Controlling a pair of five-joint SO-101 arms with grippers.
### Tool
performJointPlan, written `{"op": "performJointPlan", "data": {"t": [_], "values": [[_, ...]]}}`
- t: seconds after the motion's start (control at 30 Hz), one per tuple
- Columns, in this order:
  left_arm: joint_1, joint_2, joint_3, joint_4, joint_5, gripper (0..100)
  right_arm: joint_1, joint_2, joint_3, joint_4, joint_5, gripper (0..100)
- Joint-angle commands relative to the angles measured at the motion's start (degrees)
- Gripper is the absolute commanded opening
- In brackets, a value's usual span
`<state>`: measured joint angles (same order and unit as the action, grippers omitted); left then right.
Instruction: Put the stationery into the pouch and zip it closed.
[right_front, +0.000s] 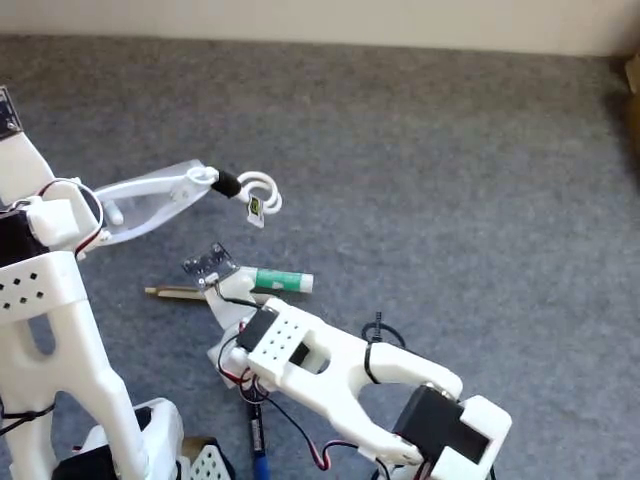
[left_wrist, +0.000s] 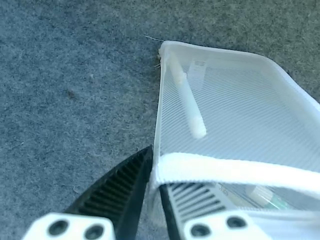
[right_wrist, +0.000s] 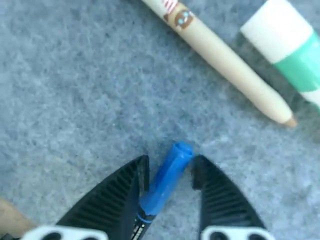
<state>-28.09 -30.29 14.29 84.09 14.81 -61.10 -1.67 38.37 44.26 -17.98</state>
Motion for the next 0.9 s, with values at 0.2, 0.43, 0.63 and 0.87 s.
{"op": "performJointPlan", "data": {"t": [0.2, 0.43, 0.63, 0.87], "values": [[-1.01, -1.71, -0.40, -0.70, 0.35, 1, -1.89, -0.31, -2.59, 3.56, 5.27, 3.0], [-1.01, -1.71, -0.40, -0.70, 0.35, 1, -1.54, -3.21, -2.24, 7.87, 7.12, 0.4], [-1.01, -1.71, -0.40, -0.70, 0.35, 1, -1.45, -14.46, -0.13, 8.40, 7.12, 0.4], [-1.01, -1.71, -0.31, -0.70, 0.35, 1, -1.45, -27.03, 4.70, 8.40, 7.12, 0.4]]}}
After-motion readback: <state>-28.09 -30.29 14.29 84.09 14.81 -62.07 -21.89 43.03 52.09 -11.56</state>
